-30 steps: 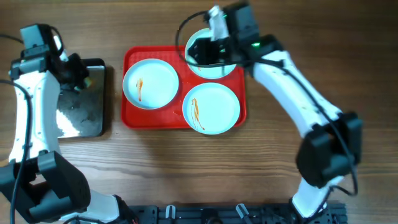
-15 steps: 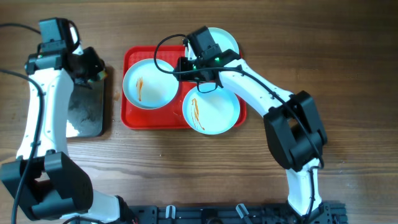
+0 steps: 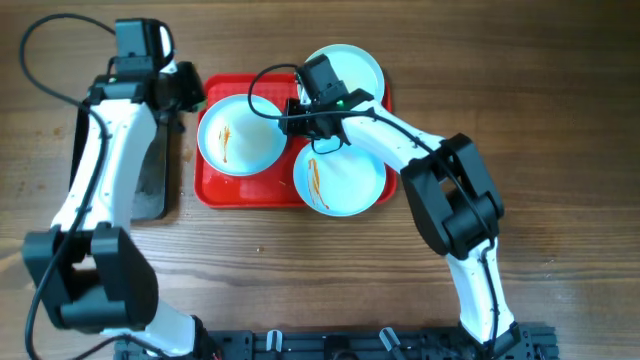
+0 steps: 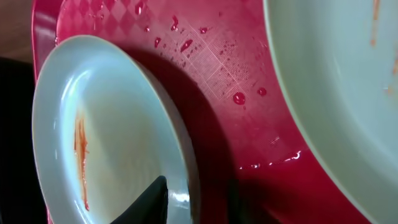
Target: Clean dirty plates on tray and stack at the side
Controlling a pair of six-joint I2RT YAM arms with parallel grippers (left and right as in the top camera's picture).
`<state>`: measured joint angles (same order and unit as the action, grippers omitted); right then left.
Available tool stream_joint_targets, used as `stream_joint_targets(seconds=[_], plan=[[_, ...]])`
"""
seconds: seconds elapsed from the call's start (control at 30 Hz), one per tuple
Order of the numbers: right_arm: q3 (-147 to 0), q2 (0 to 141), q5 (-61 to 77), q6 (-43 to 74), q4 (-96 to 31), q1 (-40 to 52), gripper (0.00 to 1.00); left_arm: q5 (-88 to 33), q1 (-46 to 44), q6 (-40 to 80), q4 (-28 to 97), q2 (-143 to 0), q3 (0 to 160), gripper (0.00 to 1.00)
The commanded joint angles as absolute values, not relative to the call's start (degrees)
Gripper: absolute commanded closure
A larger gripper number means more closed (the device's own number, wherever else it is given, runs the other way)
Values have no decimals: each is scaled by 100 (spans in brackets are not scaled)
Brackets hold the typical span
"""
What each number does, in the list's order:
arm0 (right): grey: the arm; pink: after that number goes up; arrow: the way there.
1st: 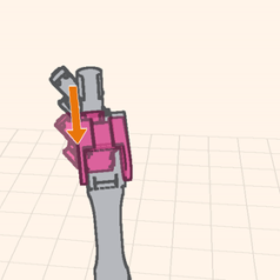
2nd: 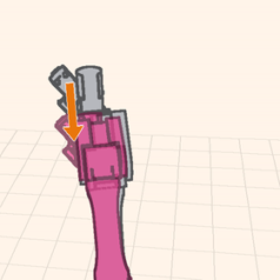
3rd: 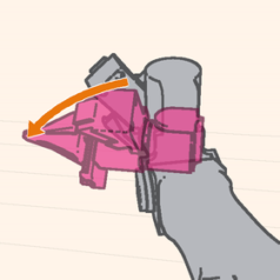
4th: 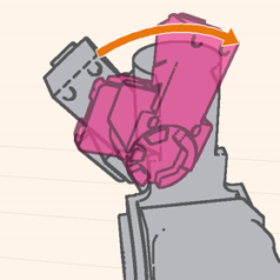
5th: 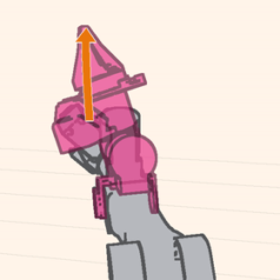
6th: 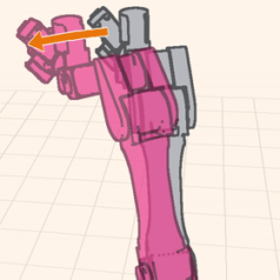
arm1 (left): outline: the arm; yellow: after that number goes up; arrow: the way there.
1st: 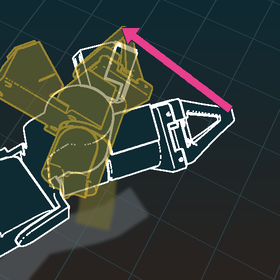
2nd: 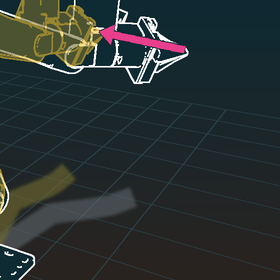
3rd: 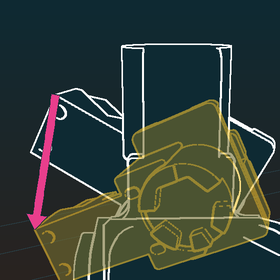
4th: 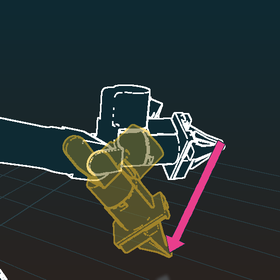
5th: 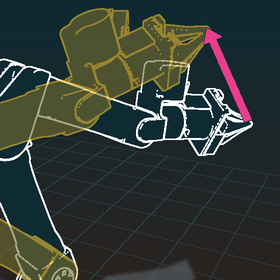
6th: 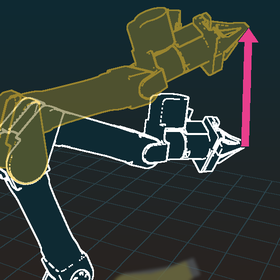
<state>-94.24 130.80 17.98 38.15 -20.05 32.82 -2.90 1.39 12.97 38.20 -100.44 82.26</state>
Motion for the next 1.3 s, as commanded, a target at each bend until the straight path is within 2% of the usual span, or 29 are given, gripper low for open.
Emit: stream_joint_targets(seconds=[0.0, 0.1, 0.2, 0.43, 0.57, 0.73, 0.9, 1.1, 1.27], plan=[[-9533, 13187, 1896, 3769, -1962, 3350, 71, -366, 99, 1398, 3542, -10392, 8272, 96], [-9524, 13270, 1876, 3747, -1874, 3413, 75, -517, 67, 1391, 3371, -10584, 8272, 96], [-9524, 13358, 1776, 3767, -1857, 3424, 95, -576, -95, 1367, 3238, -10779, 8272, 96], [-9524, 13382, 1581, 3752, -1846, 3417, 95, -294, -366, 1199, 3507, -11266, 8265, 96], [-9524, 13382, 1590, 3758, -1865, 3400, 95, 628, -342, 1190, 3570, -11432, 8154, 96], [-9524, 13382, 1678, 3769, -1870, 3347, 95, 834, -346, 548, 3546, -11887, 8154, 96], [-9524, 13382, 1800, 3817, -1887, 3253, 95, 231, -486, 318, 4202, -12204, 8154, 96], [-9524, 13382, 1802, 3900, -1865, 3247, 95, -1702, -685, -607, 4982, -12204, 8154, 96], [-9524, 13382, 1815, 3907, -1855, 3249, 95, -1732, -711, -502, 5076, -12204, 8154, 96]])
